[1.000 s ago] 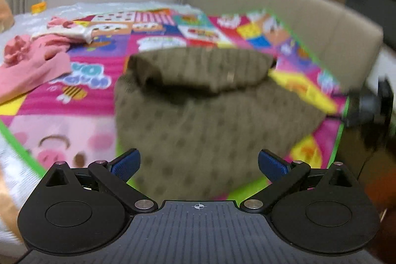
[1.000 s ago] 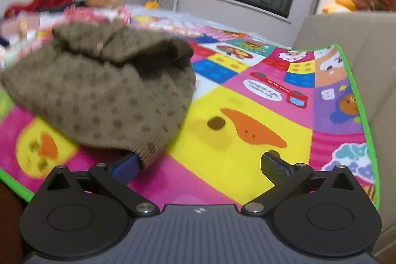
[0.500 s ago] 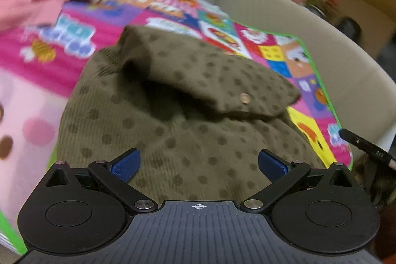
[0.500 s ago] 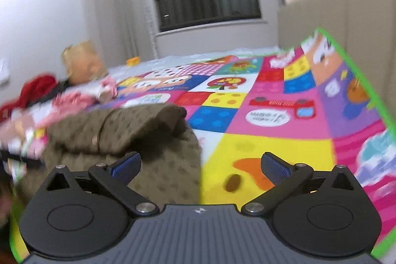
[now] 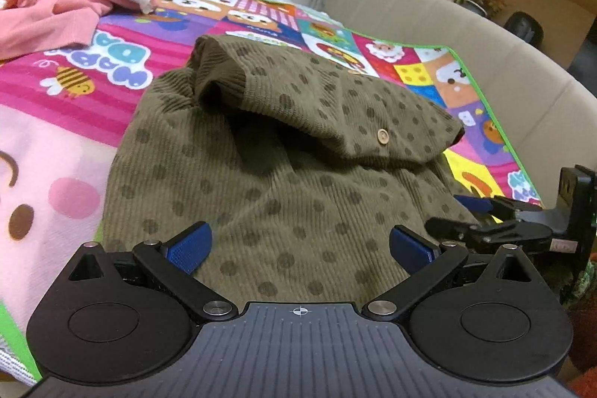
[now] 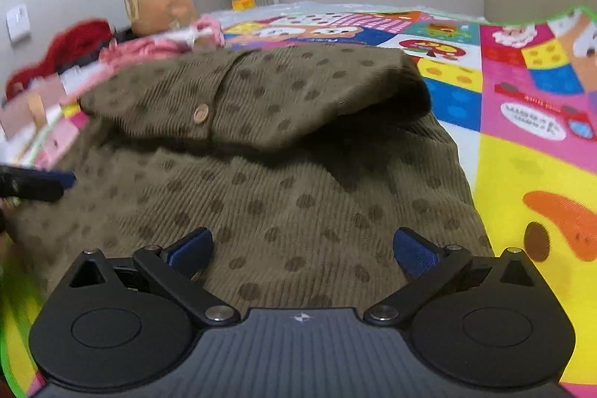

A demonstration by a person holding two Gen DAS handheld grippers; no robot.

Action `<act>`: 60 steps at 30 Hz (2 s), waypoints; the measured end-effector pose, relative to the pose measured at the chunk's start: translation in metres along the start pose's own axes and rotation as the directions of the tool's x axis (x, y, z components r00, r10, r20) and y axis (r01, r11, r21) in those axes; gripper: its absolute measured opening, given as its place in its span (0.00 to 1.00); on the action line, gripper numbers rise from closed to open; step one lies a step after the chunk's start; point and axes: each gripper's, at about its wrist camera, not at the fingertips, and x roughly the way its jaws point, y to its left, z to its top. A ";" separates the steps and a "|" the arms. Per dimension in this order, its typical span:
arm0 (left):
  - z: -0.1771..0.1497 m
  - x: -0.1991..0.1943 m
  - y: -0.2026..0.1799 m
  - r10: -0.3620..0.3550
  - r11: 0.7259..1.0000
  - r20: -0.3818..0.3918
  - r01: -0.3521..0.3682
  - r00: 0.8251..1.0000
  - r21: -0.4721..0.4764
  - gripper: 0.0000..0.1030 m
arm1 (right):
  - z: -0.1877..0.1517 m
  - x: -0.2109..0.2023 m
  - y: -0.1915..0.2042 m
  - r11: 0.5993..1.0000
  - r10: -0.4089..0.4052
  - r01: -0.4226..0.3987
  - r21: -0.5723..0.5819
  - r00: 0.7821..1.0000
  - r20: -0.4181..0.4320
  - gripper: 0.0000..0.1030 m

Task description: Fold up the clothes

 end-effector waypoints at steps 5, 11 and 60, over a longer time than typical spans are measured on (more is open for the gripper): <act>-0.004 -0.001 0.001 -0.002 1.000 0.029 0.002 1.000 -0.012 1.00 | 0.000 0.000 -0.001 1.000 0.003 -0.003 0.007 1.000 -0.015 1.00; -0.005 -0.001 0.000 0.005 1.000 0.030 -0.005 1.000 0.002 1.00 | -0.005 -0.004 0.006 1.000 -0.020 0.020 -0.007 1.000 0.006 1.00; -0.026 -0.047 -0.005 0.342 0.938 -0.003 -0.341 0.940 0.061 0.70 | -0.020 -0.009 0.010 0.998 -0.044 0.047 -0.030 0.994 0.096 1.00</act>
